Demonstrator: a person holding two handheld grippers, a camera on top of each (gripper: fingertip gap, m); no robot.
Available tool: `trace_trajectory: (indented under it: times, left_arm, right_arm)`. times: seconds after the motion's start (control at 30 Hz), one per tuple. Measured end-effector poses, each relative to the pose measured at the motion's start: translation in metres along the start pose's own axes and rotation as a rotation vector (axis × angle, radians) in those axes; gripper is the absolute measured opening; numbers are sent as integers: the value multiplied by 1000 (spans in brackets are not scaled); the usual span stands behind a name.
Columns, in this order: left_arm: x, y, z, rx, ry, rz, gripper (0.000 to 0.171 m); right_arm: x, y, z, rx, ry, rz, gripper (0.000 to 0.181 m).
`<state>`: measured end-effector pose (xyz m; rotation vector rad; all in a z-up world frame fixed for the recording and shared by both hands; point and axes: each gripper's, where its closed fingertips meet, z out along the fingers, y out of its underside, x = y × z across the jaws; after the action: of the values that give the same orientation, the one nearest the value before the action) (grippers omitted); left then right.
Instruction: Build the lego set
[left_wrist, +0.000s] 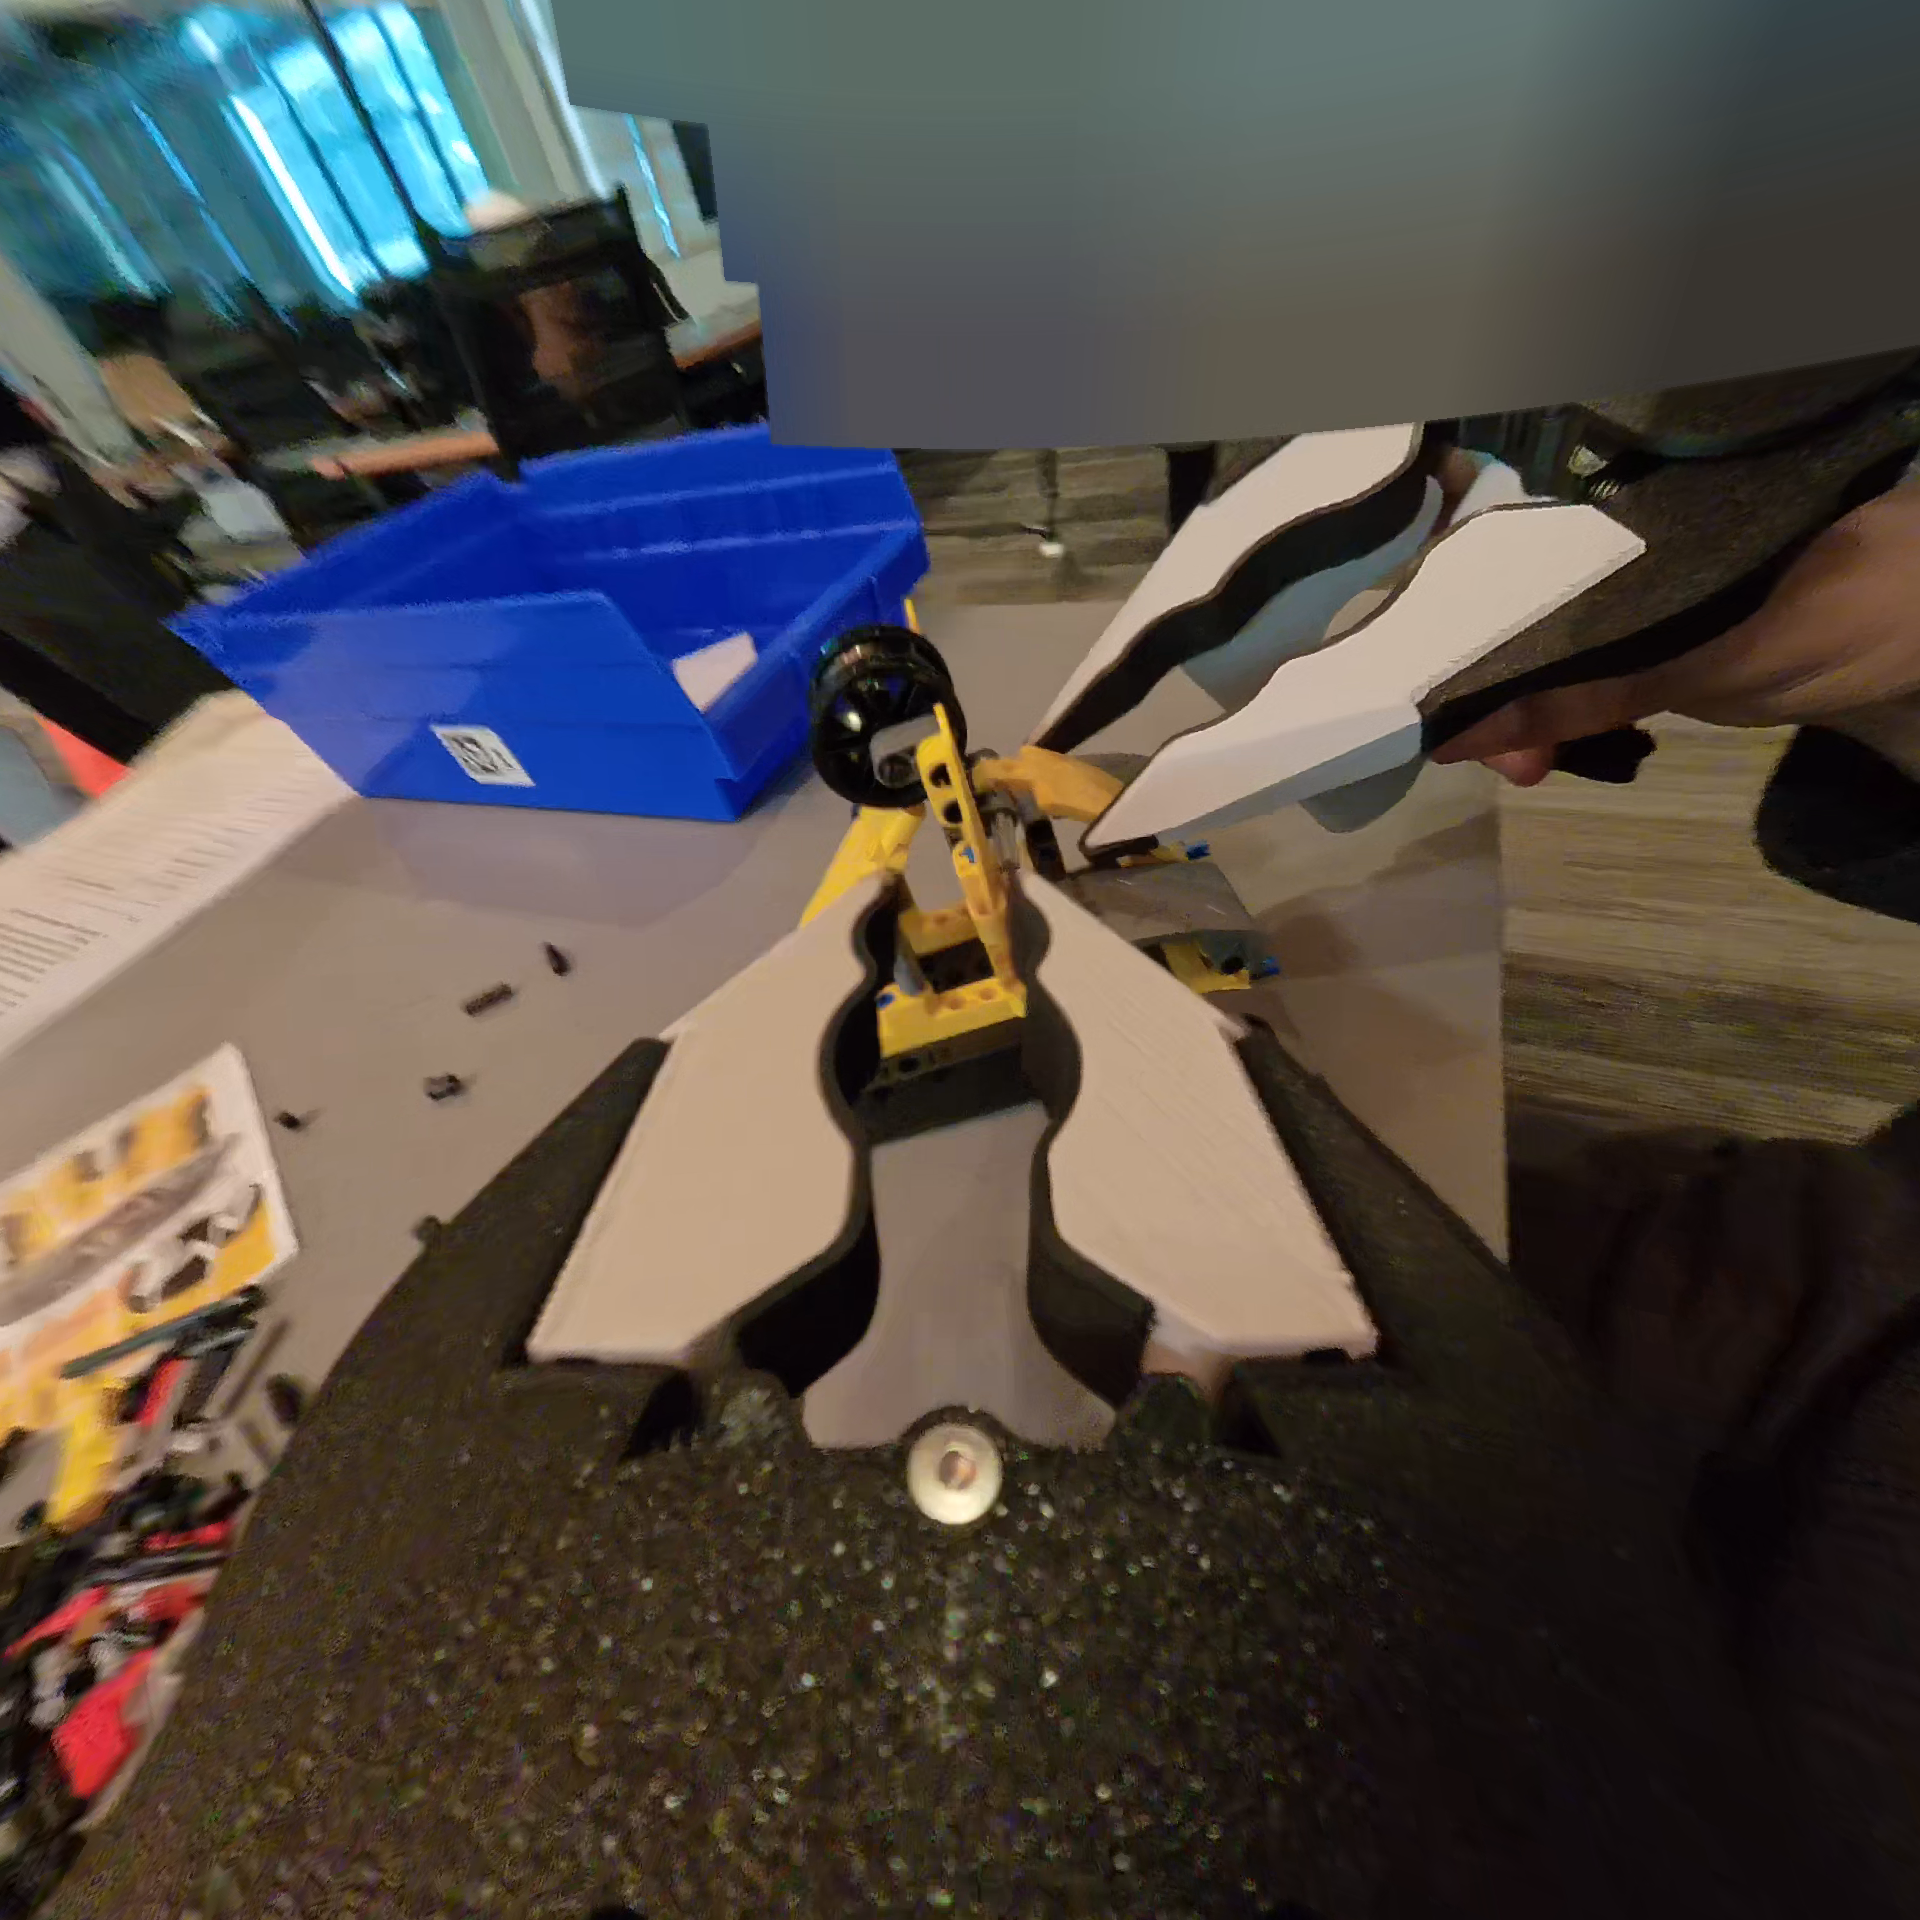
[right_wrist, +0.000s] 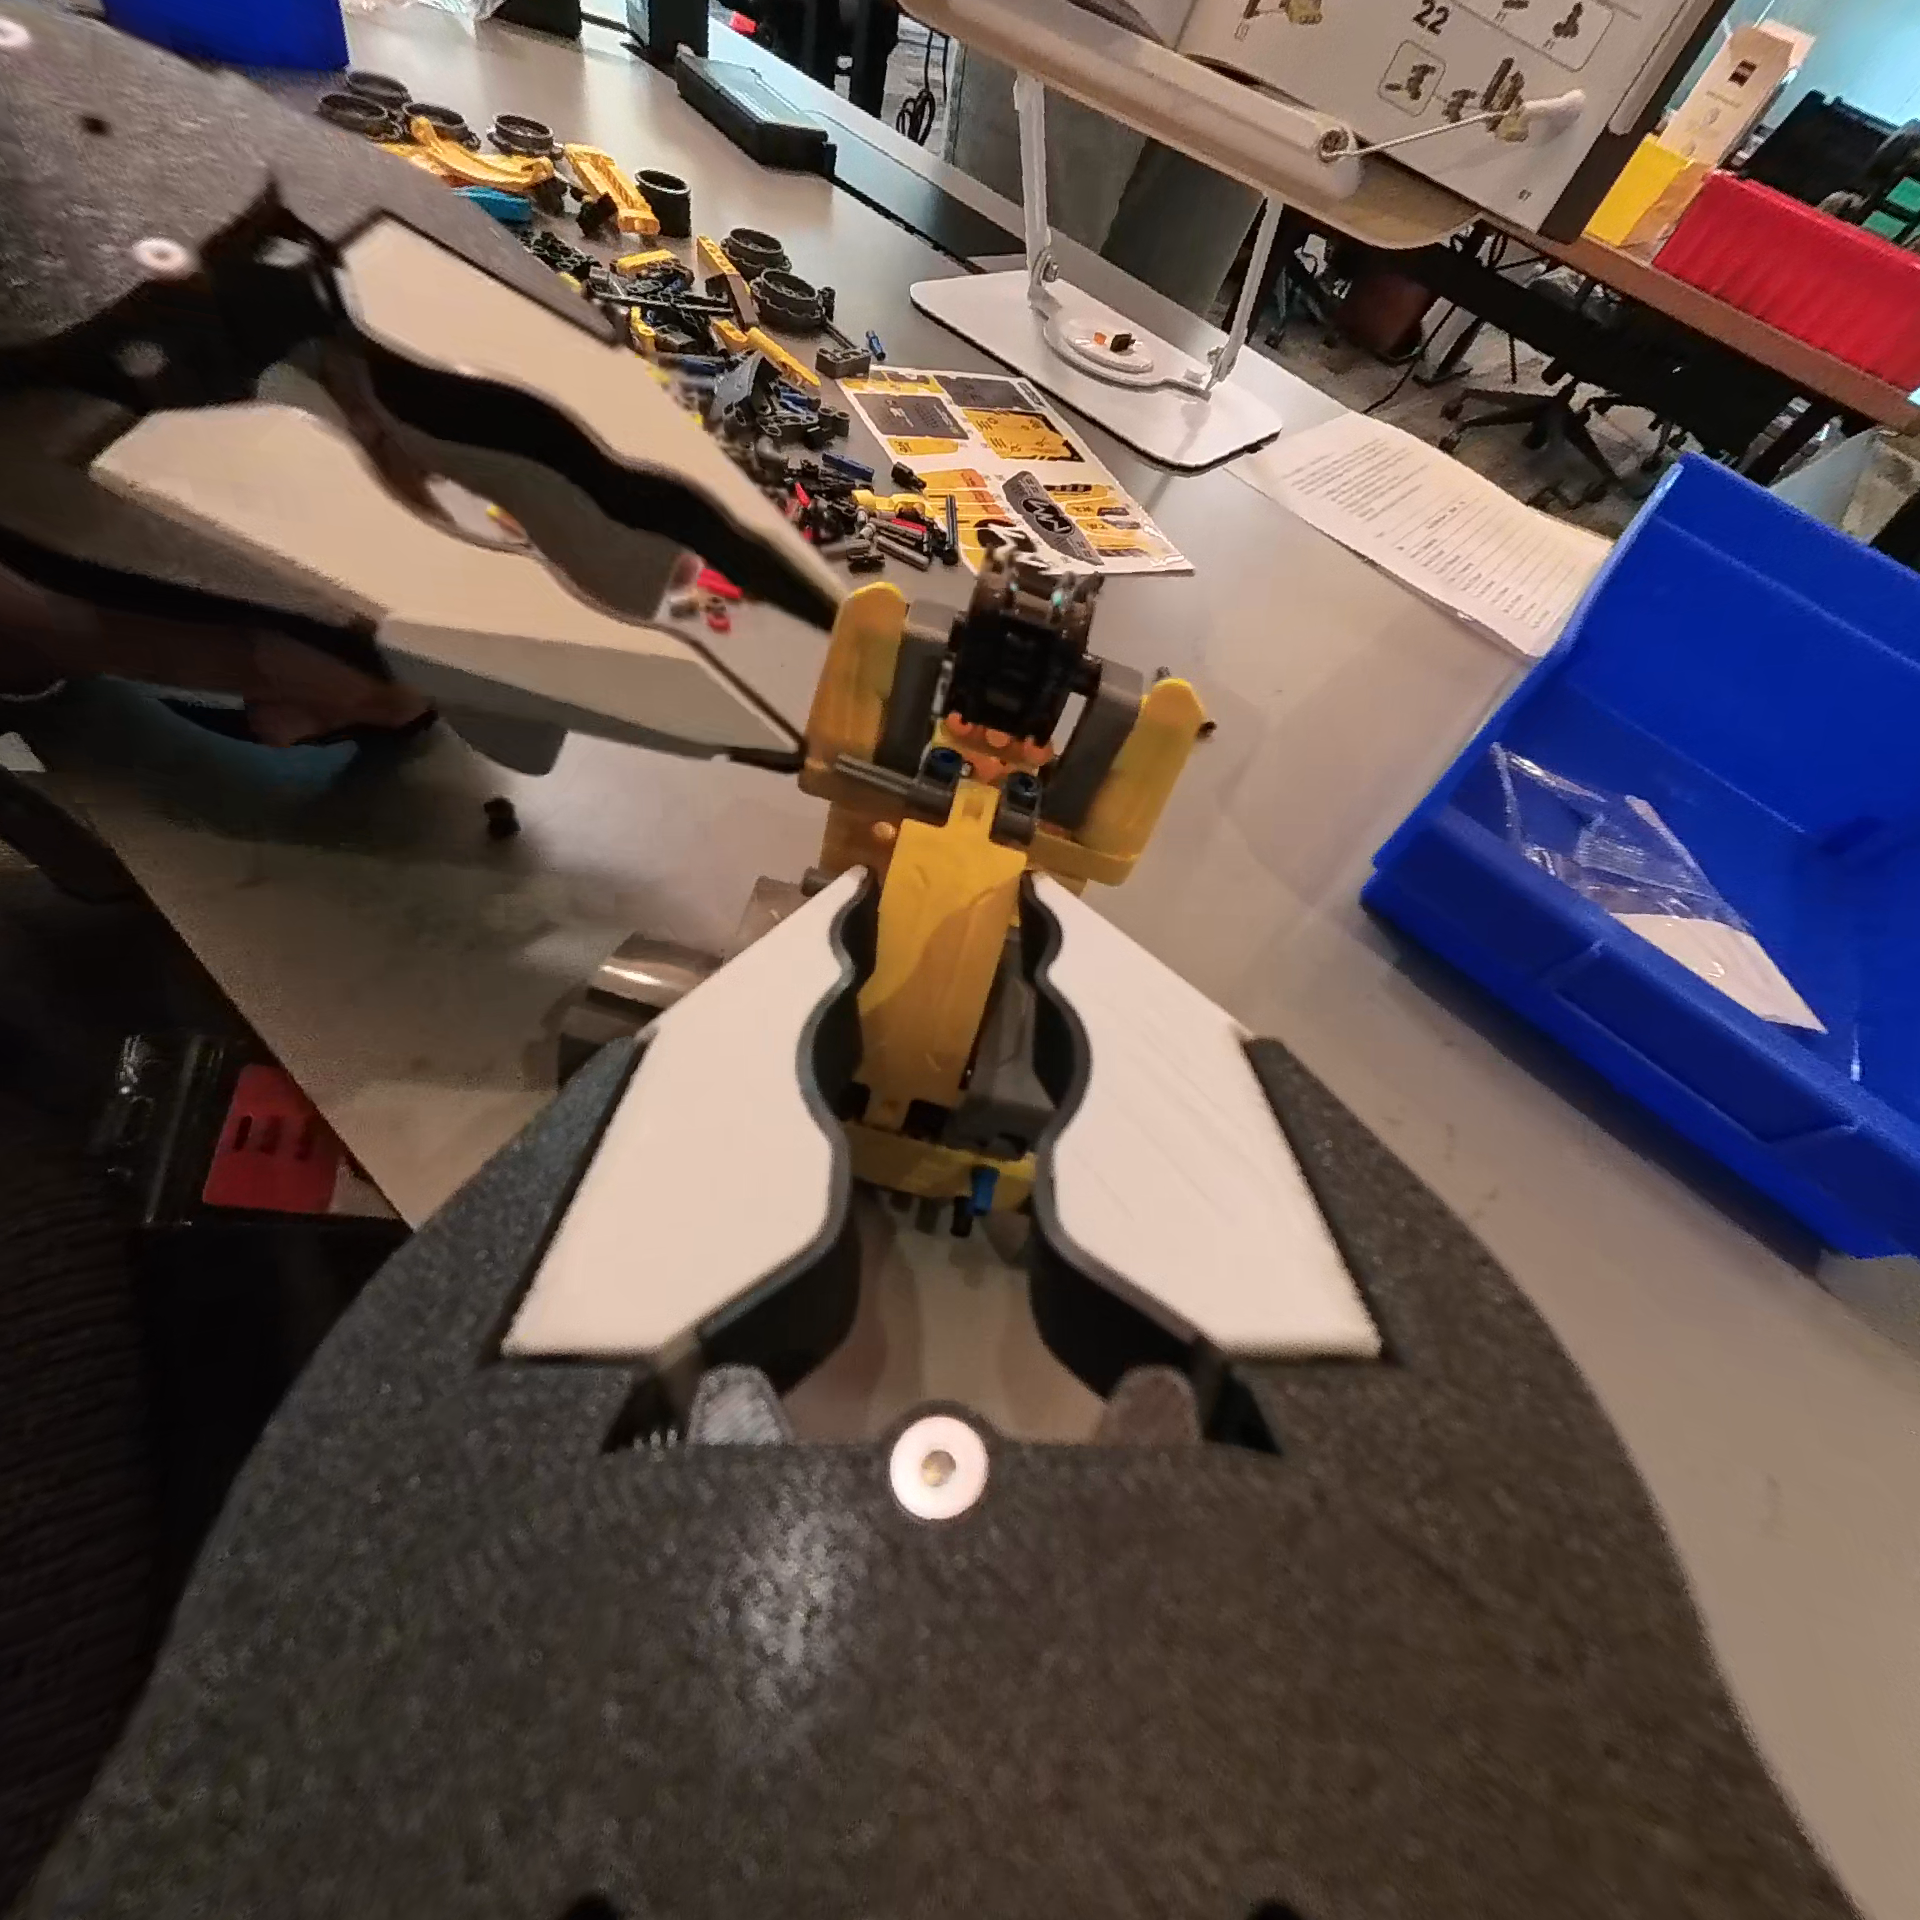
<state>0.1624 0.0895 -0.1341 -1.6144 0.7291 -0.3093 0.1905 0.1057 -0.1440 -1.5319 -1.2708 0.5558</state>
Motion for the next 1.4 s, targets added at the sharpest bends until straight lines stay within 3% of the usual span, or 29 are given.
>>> trace_trajectory:
  times: [0.1,0.2,0.33,0.5,0.73,0.93,1.4]
  left_arm:
    - [4,-11,-4,76,-96,153,40]
    - [13,-11,4,53,-147,259,42]
    - [-5,-8,13,-16,-335,364,42]
    - [-1,-10,16,-5,-351,439,41]
    - [1,-15,17,-9,-456,717,44]
    - [2,-14,23,-55,-440,807,38]
    - [0,-14,23,-69,-476,817,35]
  right_arm:
    - [-1,1,1,2,-5,5,27]
    - [-1,1,1,10,-12,20,27]
    - [-2,1,-1,18,-24,26,26]
    - [-1,1,-2,32,-40,50,26]
    - [-2,2,-3,42,-52,58,26]
    - [-1,2,-3,33,-41,42,26]
    - [2,2,-7,51,-68,97,25]
